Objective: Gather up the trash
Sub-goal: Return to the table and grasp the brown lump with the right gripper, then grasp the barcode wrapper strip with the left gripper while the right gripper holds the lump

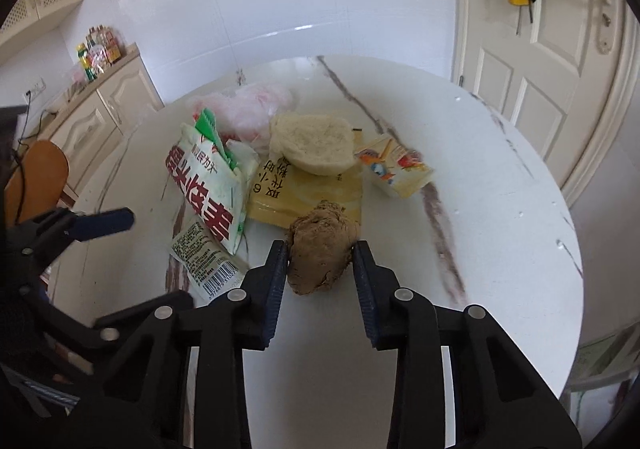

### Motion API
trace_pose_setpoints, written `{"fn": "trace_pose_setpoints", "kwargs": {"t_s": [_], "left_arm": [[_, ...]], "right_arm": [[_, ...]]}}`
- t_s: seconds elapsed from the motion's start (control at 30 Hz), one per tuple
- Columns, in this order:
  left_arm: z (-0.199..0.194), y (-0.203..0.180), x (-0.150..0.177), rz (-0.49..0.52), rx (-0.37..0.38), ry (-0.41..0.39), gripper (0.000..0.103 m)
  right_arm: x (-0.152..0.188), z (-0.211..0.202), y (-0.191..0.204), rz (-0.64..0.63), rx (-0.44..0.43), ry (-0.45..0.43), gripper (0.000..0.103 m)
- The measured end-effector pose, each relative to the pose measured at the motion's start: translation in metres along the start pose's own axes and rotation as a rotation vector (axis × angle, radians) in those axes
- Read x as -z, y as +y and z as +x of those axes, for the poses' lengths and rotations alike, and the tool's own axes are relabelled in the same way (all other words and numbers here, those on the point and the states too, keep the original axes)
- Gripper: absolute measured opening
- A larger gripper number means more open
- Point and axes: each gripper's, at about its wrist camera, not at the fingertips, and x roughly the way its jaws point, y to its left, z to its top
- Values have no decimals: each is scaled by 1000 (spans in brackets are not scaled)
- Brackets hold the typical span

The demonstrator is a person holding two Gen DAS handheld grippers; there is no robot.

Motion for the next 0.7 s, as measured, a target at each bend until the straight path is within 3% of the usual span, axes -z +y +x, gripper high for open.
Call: {"fn": "trace_pose_setpoints", "kwargs": {"t_s": [0.23, 0.37, 0.63, 0.7], "left_arm": [[22, -8, -7, 8, -32, 28, 96], [20, -9, -6, 38, -15, -5, 75], [19, -6, 1, 59, 11, -23, 60], [16, -4, 2, 51, 14, -26, 43]], "right_arm": [[6, -24, -15, 20, -45, -38, 32], [11, -29, -15, 24, -68, -39, 32], [20, -38, -14, 43, -82, -43, 32], [25, -42, -13, 47, -81, -42, 32]]}}
